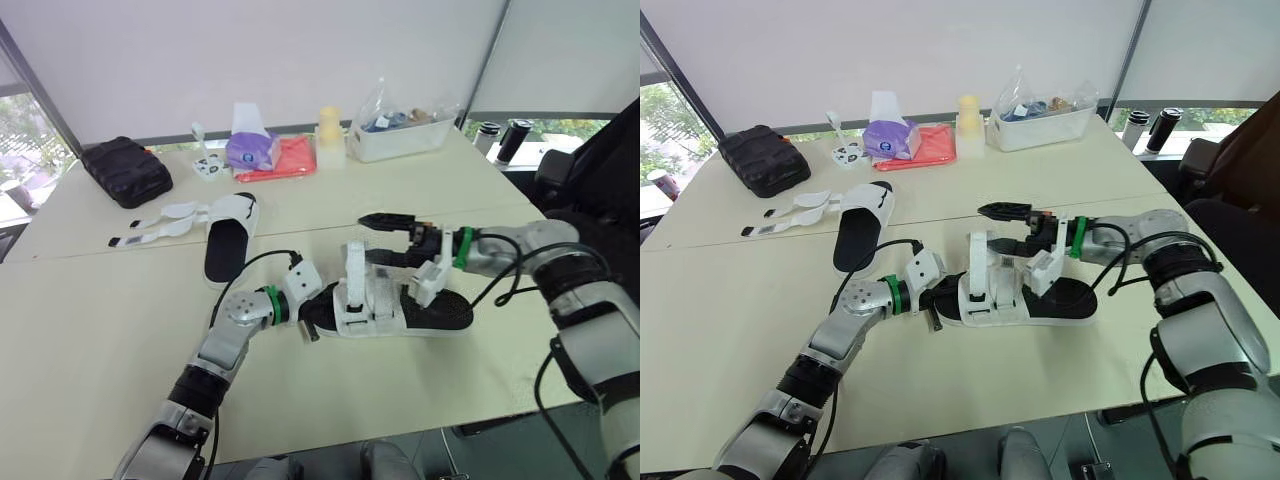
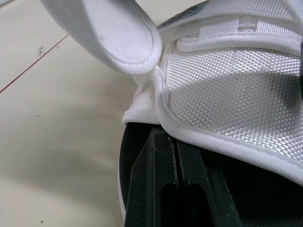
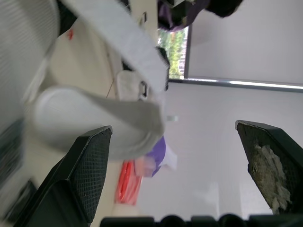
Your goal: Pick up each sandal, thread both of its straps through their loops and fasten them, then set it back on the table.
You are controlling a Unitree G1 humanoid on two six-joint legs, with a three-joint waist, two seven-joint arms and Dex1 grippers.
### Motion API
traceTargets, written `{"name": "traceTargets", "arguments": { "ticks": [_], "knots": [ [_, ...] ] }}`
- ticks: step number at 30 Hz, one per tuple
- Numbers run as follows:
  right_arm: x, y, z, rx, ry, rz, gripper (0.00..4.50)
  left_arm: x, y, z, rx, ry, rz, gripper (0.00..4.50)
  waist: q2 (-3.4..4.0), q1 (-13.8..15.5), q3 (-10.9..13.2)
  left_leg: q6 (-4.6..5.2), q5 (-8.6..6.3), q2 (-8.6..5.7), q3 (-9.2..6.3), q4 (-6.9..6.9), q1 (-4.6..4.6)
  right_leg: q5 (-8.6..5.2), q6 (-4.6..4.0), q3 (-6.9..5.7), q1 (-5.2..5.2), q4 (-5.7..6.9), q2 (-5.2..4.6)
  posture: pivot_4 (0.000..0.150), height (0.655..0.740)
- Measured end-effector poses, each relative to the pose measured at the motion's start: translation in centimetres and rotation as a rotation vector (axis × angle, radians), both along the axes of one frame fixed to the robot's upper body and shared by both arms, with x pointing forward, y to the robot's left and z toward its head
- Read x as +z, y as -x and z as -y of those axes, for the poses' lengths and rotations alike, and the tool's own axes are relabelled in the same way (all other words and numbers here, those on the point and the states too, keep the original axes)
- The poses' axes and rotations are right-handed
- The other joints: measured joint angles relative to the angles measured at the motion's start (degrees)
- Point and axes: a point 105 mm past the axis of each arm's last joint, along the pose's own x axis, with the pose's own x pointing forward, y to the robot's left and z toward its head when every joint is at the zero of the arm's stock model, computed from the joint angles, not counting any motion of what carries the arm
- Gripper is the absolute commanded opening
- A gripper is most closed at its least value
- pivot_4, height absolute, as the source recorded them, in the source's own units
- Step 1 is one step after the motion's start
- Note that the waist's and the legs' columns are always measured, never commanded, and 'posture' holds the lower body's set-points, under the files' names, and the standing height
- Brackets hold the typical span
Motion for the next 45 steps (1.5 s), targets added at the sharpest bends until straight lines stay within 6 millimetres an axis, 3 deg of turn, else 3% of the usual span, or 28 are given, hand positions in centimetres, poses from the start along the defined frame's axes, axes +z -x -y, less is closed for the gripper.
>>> {"name": "traceTargets", "arguments": {
  "ticks": [10, 13, 15, 16, 19, 23, 28, 33, 41, 43, 45],
  "knots": [
    [-0.3, 1.1, 4.1, -0.119, -0.056, -0.062, 4.48, -0.2, 0.0, 0.2, -0.017, 0.001, -0.007, 0.00, -0.02, -0.06, 0.01, 0.03, -0.02, 0.03, 0.06, -0.01, 0.22, 0.00, 0.00, 0.01, 0.24, -0.06, 0.00, 0.150, 0.7400],
    [-0.3, 0.8, 4.8, -0.246, -0.224, -0.177, 4.48, -0.4, 0.0, 0.4, -0.025, -0.002, -0.015, 0.00, -0.12, 0.16, 0.07, 0.20, -0.11, 0.24, 0.08, -0.14, 0.83, 0.00, 0.00, -0.03, 1.02, -0.45, 0.13, 0.150, 0.7400],
    [-0.1, 0.5, 5.1, -0.366, -0.460, -0.397, 4.48, -0.4, 0.1, 0.4, -0.031, -0.008, -0.015, 0.00, -0.09, 0.09, 0.05, 0.61, -0.34, 0.34, -0.15, -0.15, 0.92, 0.04, -0.02, -0.13, 1.36, -0.82, 0.20, 0.150, 0.7400],
    [-0.2, 0.7, 4.9, -0.394, -0.582, -0.586, 4.48, -0.4, 0.1, 0.4, -0.035, -0.010, -0.014, 0.00, -0.05, 0.15, 0.03, 0.66, -0.37, 0.32, -0.14, -0.10, 0.90, 0.05, -0.01, -0.12, 1.34, -0.81, 0.17, 0.150, 0.7400],
    [0.6, 2.4, 3.4, -0.352, -0.766, -1.041, 4.48, -0.3, 0.1, 0.6, -0.046, -0.011, -0.012, 0.00, 0.02, 0.38, 0.02, 0.81, -0.47, 0.28, -0.12, -0.07, 0.80, 0.11, 0.01, -0.11, 1.21, -0.84, 0.10, 0.150, 0.7400],
    [2.0, 5.7, 1.3, -0.271, -0.804, -1.501, 4.48, -0.4, 0.2, 0.7, -0.055, -0.011, -0.017, 0.00, 0.01, 1.27, 0.03, 0.83, -0.50, 0.32, -0.16, -0.08, 0.79, 0.11, 0.01, -0.17, 1.19, -0.88, 0.10, 0.150, 0.7400],
    [0.2, 8.8, 0.1, -0.280, -0.745, -1.904, 4.48, -0.6, 0.2, 0.8, -0.056, -0.010, -0.023, 0.00, 0.00, 1.80, 0.03, 0.83, -0.50, 0.29, -0.08, -0.06, 0.74, 0.11, 0.02, -0.17, 1.18, -0.93, 0.04, 0.150, 0.7400],
    [-1.8, 10.2, -1.0, -0.303, -0.674, -2.031, 4.48, -0.5, 0.2, 0.8, -0.052, -0.008, -0.022, 0.00, -0.02, 1.75, 0.04, 0.84, -0.50, 0.30, -0.05, -0.04, 0.75, 0.12, 0.05, -0.18, 1.18, -0.92, 0.05, 0.150, 0.7400],
    [-2.9, 8.0, -2.8, -0.288, -0.729, -2.012, 4.48, -0.5, 0.2, 0.9, -0.049, -0.003, -0.020, 0.00, -0.02, 1.69, 0.03, 0.83, -0.50, 0.30, -0.03, -0.01, 0.74, 0.13, 0.07, -0.18, 1.10, -0.87, 0.07, 0.150, 0.7400],
    [-3.1, 7.5, -3.1, -0.292, -0.734, -2.014, 3.94, -0.5, 0.1, 0.9, -0.044, -0.002, -0.020, 0.00, -0.03, 1.71, 0.04, 0.83, -0.50, 0.29, -0.04, -0.01, 0.72, 0.13, 0.07, -0.18, 1.10, -0.87, 0.07, 0.150, 0.7400],
    [-3.3, 6.9, -3.4, -0.295, -0.747, -2.024, 3.10, -0.5, 0.1, 0.9, -0.042, -0.002, -0.020, 0.00, -0.03, 1.69, 0.04, 0.83, -0.50, 0.28, -0.03, -0.01, 0.71, 0.14, 0.07, -0.17, 1.09, -0.87, 0.06, 0.150, 0.7400]
  ]
}}
